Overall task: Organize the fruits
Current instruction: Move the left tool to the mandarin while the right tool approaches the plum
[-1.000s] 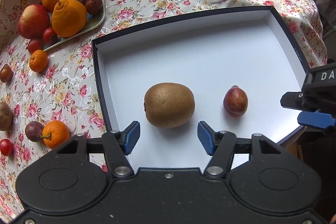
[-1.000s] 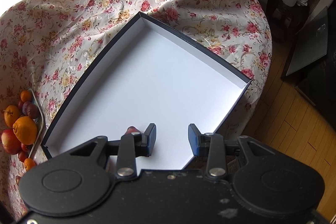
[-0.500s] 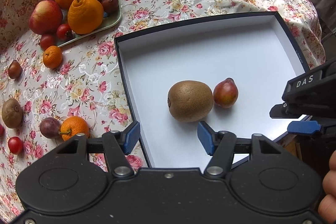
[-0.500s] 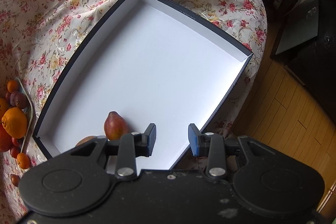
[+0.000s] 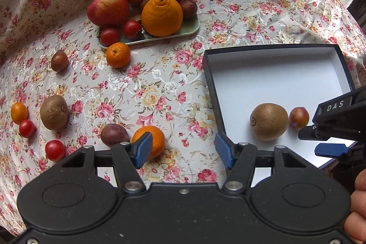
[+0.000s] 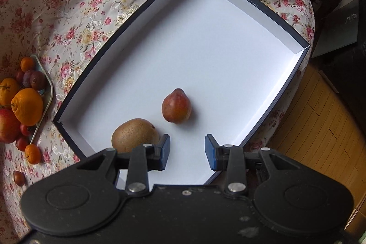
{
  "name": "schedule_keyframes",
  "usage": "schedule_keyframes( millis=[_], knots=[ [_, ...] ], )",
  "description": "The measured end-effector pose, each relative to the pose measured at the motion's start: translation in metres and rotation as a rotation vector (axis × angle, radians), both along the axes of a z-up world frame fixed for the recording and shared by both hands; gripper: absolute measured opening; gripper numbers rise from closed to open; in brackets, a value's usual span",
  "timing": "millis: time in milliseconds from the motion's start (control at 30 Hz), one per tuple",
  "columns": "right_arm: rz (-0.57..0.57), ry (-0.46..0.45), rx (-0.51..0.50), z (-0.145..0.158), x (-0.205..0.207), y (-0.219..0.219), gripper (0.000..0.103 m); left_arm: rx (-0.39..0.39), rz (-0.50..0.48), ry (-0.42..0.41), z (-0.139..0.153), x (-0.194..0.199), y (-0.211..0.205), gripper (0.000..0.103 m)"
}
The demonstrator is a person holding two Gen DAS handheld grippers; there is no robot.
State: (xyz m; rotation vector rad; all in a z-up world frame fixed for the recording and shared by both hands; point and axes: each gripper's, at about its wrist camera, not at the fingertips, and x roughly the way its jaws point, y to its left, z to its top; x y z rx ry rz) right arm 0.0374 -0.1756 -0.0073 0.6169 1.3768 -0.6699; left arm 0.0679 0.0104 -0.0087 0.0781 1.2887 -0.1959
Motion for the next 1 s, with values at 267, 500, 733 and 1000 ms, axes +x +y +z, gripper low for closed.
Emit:
schedule_keyframes(
  millis=[267,500,733,1000],
  knots=[
    [0.094,-0.012,0.014,0.002,0.022,0.051,0.037,0.021,0.095,0.008,0.001,0.015,0.06,0.064],
    [0.181,-0.023,0.025,0.004,0.037,0.1,0.037,-0.005,0.187,0.022,0.004,0.025,0.117,0.064],
    [0.269,-0.041,0.043,0.005,0.048,0.141,0.037,0.002,0.264,0.033,0.0,0.03,0.166,0.064],
    [0.36,-0.064,0.065,0.003,0.057,0.19,0.037,0.003,0.356,0.044,-0.003,0.03,0.219,0.064]
  ],
)
